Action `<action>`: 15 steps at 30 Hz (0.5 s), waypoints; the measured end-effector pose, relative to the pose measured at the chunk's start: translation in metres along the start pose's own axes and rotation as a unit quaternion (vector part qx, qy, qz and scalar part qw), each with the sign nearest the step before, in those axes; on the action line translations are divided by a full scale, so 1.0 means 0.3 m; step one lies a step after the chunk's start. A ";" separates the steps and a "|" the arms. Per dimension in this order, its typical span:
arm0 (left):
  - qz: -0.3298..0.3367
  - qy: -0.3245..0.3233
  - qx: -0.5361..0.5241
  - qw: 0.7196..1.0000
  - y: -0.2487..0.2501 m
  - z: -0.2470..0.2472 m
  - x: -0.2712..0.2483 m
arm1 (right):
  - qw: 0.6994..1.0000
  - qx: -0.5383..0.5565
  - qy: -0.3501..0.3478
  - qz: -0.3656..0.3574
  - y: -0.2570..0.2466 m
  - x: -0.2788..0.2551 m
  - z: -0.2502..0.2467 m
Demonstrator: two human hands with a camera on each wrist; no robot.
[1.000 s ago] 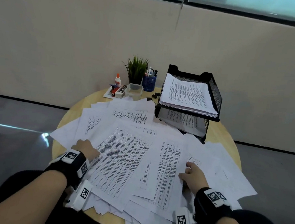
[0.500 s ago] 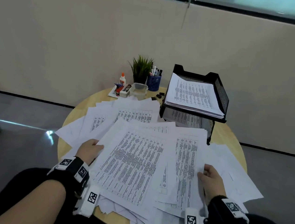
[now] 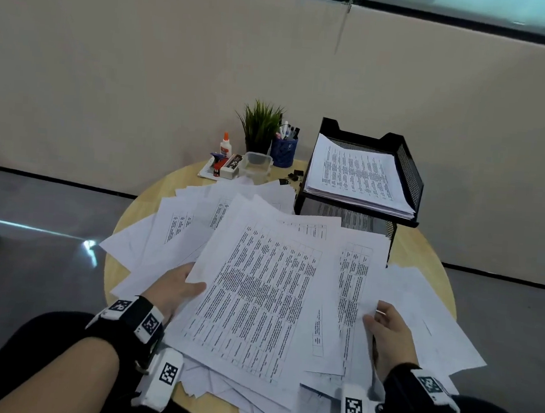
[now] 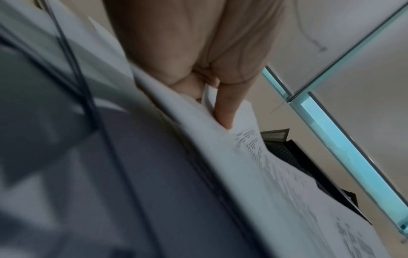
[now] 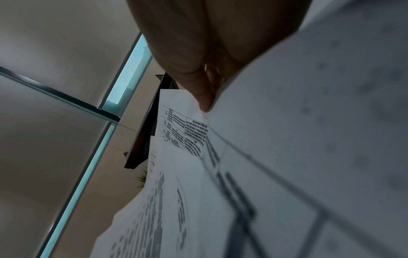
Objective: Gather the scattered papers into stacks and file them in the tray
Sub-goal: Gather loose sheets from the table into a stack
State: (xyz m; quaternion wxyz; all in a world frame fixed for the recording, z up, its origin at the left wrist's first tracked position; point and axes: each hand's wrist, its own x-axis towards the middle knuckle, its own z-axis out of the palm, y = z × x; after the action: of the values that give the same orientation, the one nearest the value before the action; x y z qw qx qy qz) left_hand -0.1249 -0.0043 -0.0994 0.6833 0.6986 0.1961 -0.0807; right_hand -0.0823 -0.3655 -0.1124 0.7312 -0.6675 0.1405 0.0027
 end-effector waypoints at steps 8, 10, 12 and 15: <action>-0.019 -0.042 -0.060 0.997 -0.010 0.067 -0.015 | 0.995 -0.078 -0.058 0.026 -0.055 -0.054 0.055; -0.018 -0.044 -0.049 0.998 -0.021 0.082 -0.017 | 0.977 -0.209 -0.041 0.008 -0.051 -0.048 0.063; -0.017 -0.043 -0.021 0.999 -0.026 0.094 -0.021 | 0.952 -0.303 -0.037 -0.008 -0.054 -0.043 0.080; -0.010 -0.023 0.008 1.000 -0.031 0.106 -0.015 | 0.907 -0.417 -0.062 0.002 -0.062 -0.023 0.105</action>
State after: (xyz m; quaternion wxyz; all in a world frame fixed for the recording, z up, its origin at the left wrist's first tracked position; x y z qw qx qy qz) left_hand -0.1276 -0.0364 -0.1079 0.6811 0.7003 0.1861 -0.1052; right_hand -0.0789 -0.3355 -0.0907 0.3931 -0.9099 0.0818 0.1040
